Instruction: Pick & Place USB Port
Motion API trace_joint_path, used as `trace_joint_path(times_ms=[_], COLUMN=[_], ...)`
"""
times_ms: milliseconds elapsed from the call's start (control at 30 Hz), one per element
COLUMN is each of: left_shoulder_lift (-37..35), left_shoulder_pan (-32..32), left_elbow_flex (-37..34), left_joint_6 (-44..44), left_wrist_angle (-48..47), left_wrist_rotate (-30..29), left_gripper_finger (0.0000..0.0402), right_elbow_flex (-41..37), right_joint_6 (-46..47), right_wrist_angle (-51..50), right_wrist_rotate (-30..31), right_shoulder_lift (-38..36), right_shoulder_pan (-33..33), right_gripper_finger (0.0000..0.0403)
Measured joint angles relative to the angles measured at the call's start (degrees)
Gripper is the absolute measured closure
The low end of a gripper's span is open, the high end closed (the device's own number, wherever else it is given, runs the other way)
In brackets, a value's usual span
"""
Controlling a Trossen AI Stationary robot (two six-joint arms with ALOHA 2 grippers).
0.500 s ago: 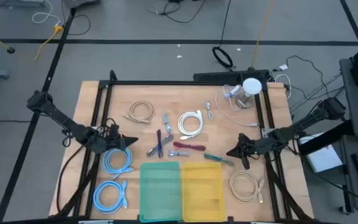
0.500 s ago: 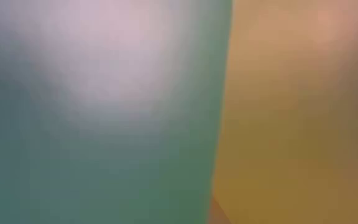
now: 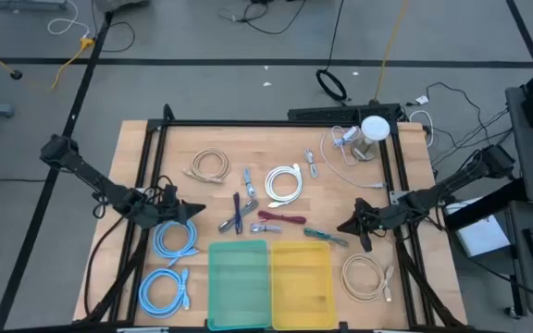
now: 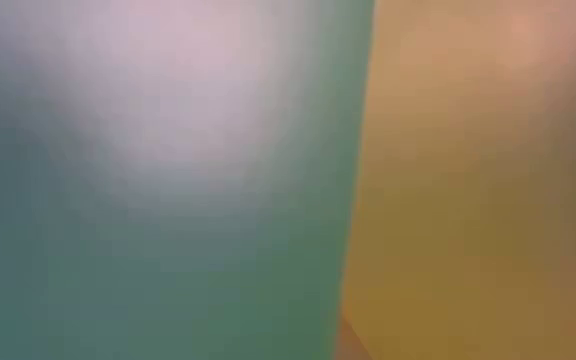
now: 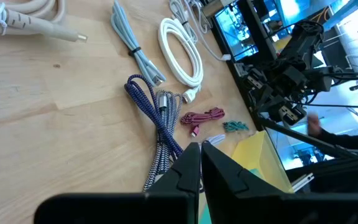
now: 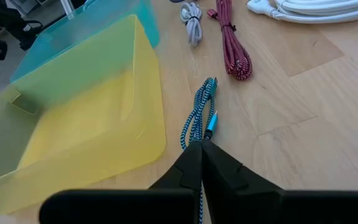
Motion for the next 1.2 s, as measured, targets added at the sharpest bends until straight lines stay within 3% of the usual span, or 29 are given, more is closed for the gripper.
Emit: trace_joint_path(times_ms=[867, 1033, 1133, 1200], left_shoulder_lift=[0.0, 0.0, 0.0, 0.0], left_shoulder_pan=[0.0, 0.0, 0.0, 0.0], left_elbow_flex=[0.0, 0.0, 0.0, 0.0], left_joint_6=[0.0, 0.0, 0.0, 0.0], left_wrist_angle=[0.0, 0.0, 0.0, 0.0], left_wrist_rotate=[0.0, 0.0, 0.0, 0.0], left_gripper_finger=[0.0385, 0.0385, 0.0385, 0.0385], right_elbow_flex=[0.0, 0.0, 0.0, 0.0], right_joint_6=[1.4, 21.4, 38.1, 44.2], right_wrist_angle=[0.3, 6.8, 17.6, 25.3], right_wrist_rotate=[0.0, 0.0, 0.2, 1.7], right_shoulder_lift=[0.0, 0.0, 0.0, 0.0], right_shoulder_pan=[0.0, 0.0, 0.0, 0.0], right_gripper_finger=[0.0403, 0.0403, 0.0403, 0.0403])
